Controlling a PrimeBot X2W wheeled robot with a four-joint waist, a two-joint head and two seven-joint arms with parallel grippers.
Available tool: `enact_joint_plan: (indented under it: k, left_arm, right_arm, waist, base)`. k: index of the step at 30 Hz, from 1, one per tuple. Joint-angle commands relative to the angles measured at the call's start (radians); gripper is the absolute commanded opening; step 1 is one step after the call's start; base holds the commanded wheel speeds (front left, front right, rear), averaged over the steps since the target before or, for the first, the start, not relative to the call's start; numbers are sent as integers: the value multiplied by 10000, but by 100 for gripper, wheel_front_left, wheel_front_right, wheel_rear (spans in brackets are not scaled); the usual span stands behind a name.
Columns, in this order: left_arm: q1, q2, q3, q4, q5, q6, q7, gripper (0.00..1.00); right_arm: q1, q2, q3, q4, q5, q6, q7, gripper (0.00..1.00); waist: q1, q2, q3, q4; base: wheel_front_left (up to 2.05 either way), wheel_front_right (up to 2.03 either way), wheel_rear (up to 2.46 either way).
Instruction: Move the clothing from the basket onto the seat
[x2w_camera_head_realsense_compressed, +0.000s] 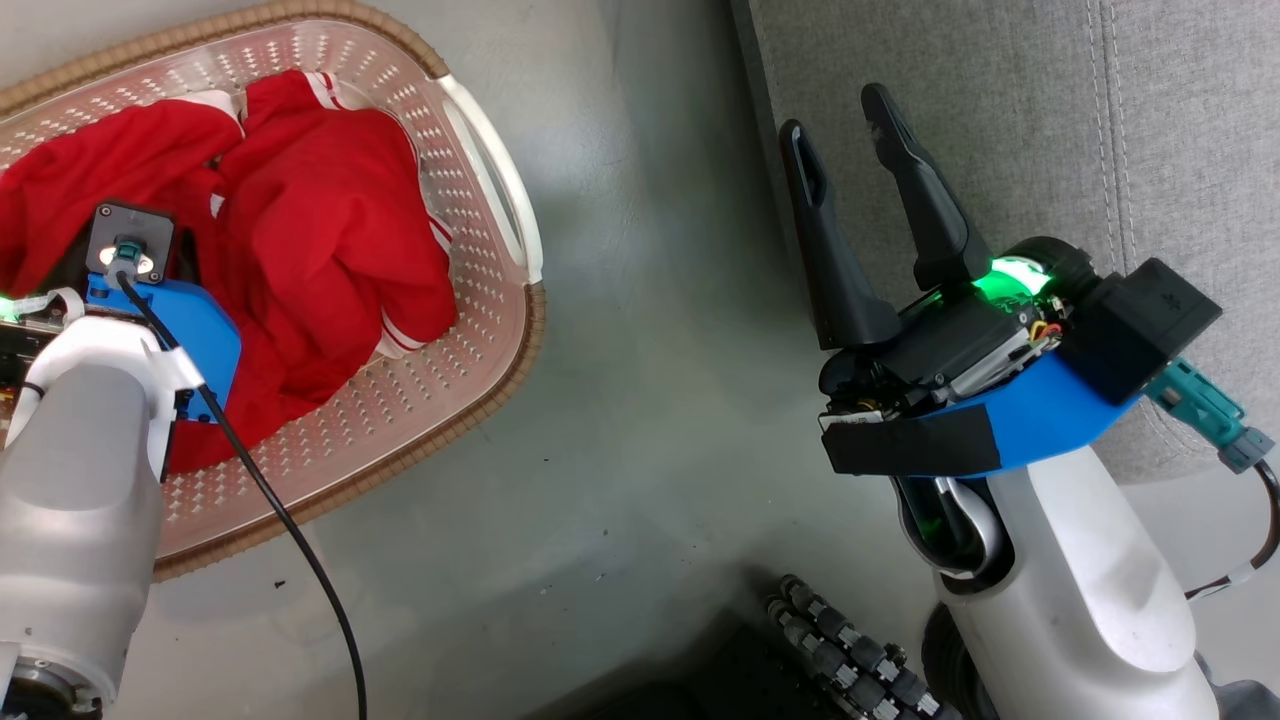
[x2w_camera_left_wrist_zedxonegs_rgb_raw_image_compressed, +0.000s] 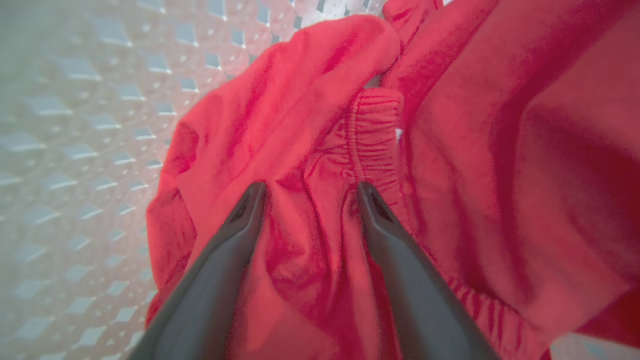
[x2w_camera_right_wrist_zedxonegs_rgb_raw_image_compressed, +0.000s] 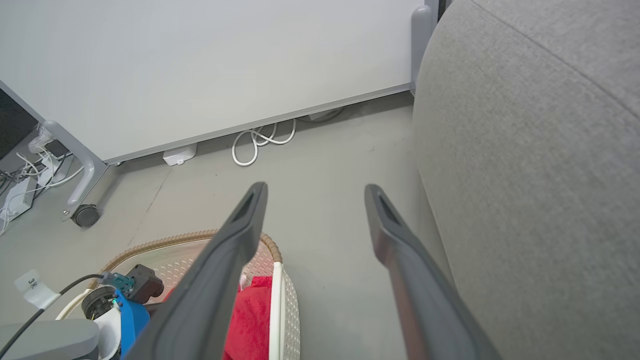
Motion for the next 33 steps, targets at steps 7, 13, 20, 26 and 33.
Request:
enact_joint_plan:
  k: [7, 13, 20, 26, 33]
  left_arm:
    - [-239, 94, -24, 344, -218, -195, 174, 0]
    - [-351, 310, -12, 572, -366, -441, -68, 0]
    - [-429, 309, -20, 746, -571, -602, -289, 0]
    - [-227, -61, -17, 830, -793, -811, -732, 0]
    - [132, -771, -94, 879, -1125, -1178, -1399, 0]
  right_arm:
    - [-209, -4, 10, 45, 94, 1, -38, 100]
    - [-278, -4, 86, 29, 149, 2, -38, 100]
    - [-325, -4, 144, 66, 206, 3, -38, 100]
    - [-386, -4, 85, 199, 79, 3, -38, 100]
    - [-122, -7, -108, 537, -234, 3, -38, 100]
  waist:
    - [0, 1, 2, -22]
    - [0, 1, 22, -105]
    - [0, 1, -55, -157]
    - [0, 1, -599, 50]
    - [0, 1, -1905, 596]
  base:
    - [0, 0, 0]
    - [0, 0, 0]
    - [0, 0, 0]
    - [0, 0, 0]
    - [0, 0, 0]
